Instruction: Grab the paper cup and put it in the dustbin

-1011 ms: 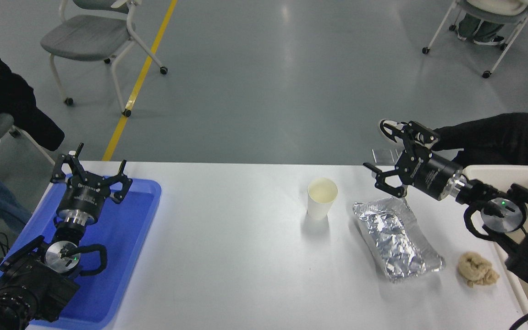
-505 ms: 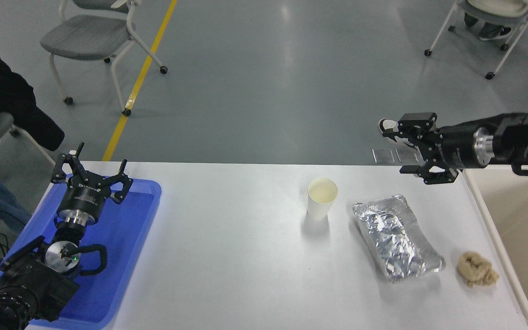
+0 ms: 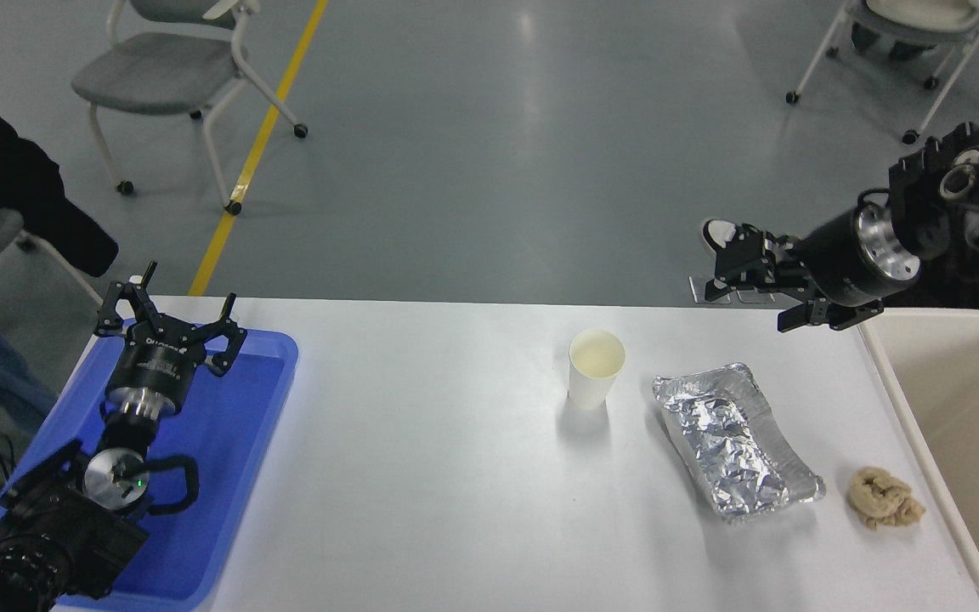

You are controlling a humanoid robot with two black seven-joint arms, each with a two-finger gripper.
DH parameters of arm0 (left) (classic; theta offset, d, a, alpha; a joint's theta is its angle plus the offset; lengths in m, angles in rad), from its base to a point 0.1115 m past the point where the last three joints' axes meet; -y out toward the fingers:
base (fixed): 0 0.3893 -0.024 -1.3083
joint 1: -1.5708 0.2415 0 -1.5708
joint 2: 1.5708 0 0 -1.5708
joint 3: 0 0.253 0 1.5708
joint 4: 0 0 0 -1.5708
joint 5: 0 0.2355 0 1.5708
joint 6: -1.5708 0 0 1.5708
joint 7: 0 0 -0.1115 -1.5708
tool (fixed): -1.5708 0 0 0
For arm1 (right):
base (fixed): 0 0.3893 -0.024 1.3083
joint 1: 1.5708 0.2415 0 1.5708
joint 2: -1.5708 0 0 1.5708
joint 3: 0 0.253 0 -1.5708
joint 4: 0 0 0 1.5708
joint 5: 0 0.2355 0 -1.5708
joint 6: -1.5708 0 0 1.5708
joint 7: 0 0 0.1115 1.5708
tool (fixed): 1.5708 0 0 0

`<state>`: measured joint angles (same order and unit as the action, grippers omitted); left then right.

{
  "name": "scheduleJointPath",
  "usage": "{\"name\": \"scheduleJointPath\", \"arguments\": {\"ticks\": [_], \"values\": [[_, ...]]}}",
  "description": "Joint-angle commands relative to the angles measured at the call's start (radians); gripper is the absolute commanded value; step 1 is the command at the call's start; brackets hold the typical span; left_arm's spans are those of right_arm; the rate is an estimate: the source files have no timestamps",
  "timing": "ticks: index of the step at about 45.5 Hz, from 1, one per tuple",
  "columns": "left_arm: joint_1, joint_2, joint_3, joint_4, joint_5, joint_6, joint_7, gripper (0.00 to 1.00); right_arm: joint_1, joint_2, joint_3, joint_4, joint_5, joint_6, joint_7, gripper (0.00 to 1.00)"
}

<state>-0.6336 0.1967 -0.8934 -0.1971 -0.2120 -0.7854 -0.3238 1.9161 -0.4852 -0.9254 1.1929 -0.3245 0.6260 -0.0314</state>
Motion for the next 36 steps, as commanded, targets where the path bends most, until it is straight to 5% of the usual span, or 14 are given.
{"name": "scheduleJointPath", "arguments": {"ticks": [1,15,25,36], "values": [[0.002,0.001,0.001,0.002,0.0,0.0,0.0,1.0,0.202,0.146,-0.191,0.152,-0.022,0.004,-0.001,1.0],[0.002,0.001,0.001,0.002,0.0,0.0,0.0,1.0,0.423,0.246,-0.326,0.399,0.053,0.009,0.001,1.0],[0.002,0.001,0.001,0.002,0.0,0.0,0.0,1.0,0.498,0.303,-0.369,0.413,0.24,0.069,0.001,1.0],[0.002,0.001,0.001,0.002,0.0,0.0,0.0,1.0,0.54,0.343,-0.409,0.441,0.291,0.089,0.001,1.0]]}}
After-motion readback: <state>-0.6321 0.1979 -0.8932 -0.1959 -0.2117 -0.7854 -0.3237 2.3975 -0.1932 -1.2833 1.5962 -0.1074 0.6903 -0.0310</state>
